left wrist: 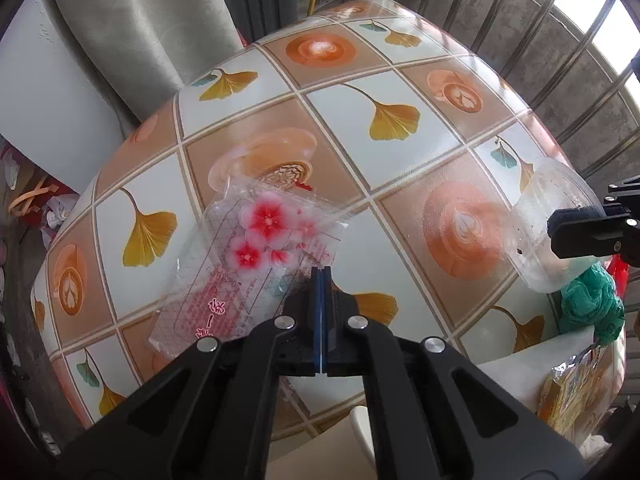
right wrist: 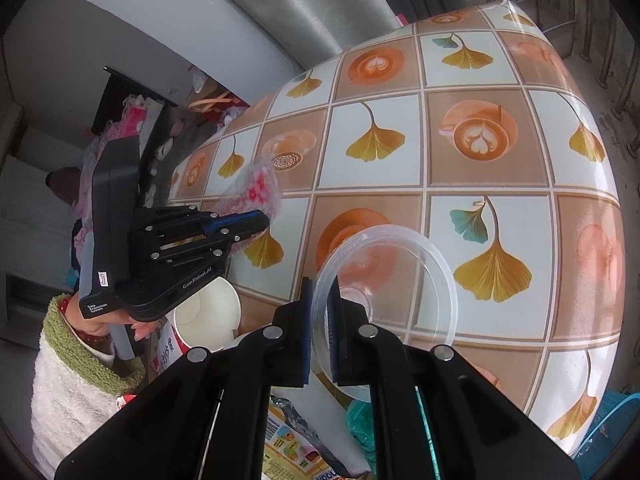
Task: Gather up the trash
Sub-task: 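Carry both items to the blue wastebasket and release them from both grippers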
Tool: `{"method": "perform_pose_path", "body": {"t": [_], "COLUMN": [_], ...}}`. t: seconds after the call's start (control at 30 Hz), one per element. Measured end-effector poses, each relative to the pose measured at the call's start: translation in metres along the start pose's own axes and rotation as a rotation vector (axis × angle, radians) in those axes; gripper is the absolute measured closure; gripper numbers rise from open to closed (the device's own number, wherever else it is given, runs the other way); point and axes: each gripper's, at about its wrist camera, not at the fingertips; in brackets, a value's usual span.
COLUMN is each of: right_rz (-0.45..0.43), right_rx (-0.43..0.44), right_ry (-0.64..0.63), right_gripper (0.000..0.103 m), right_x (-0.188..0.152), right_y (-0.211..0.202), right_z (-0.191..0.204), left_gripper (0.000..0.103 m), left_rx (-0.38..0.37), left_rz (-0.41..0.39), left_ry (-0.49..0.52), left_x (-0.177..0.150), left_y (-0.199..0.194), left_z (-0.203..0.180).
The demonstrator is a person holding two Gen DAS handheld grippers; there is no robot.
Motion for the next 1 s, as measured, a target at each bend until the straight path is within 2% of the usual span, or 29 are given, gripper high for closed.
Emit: {"method": "perform_pose_path", "body": {"t": [0.2, 0.37, 0.57, 0.7, 0.9, 1.0], "right_rz": [-0.019, -0.061, -0.121, -0.163, -0.222, -0.258], "right_rx": [0.01, 0.029, 0.056, 0.092, 0.118, 0.13], "right_ry": [-0.016, -0.043, -0.082, -0.098, -0.121, -0.121], "right_gripper": [0.096, 0.096, 0.096, 0.096, 0.096, 0.096], "right_x": [0.0, 0.004, 0.007, 0.003, -0.016, -0.034], "right_y": [-0.004, -0.018, -0.046, -0.073, -0.127, -0.162], "right_z": [0.005, 0.018, 0.041, 0.055, 0.068, 0.066], "left_gripper": [0.103, 0.103, 0.103, 0.103, 0.103, 0.103], "left_rx": [0.024, 0.035, 0.019, -0.044, -0.115, -0.158], "left_rz": [-0.037, -0.127, -0.296, -0.389, -0.494, -0.523], "left_ry": [0.024, -0.03, -0.105, -0.165, -0.171, -0.173], "left_x": [0.001, 0.009, 0.016, 0.017, -0.002, -0.014], "left_y": [-0.003, -0.031, -0.1, -0.148, -0.225, -0.251], "left_z": [-0.004, 0.007, 0.016, 0.013, -0.018, -0.043]}}
Point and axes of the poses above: each gripper's, at about its wrist camera, not at the fingertips, and y roughly the way its jaws point, z to its left, x to its top, and after that the axes turned 13 degrees about -z, right-handed
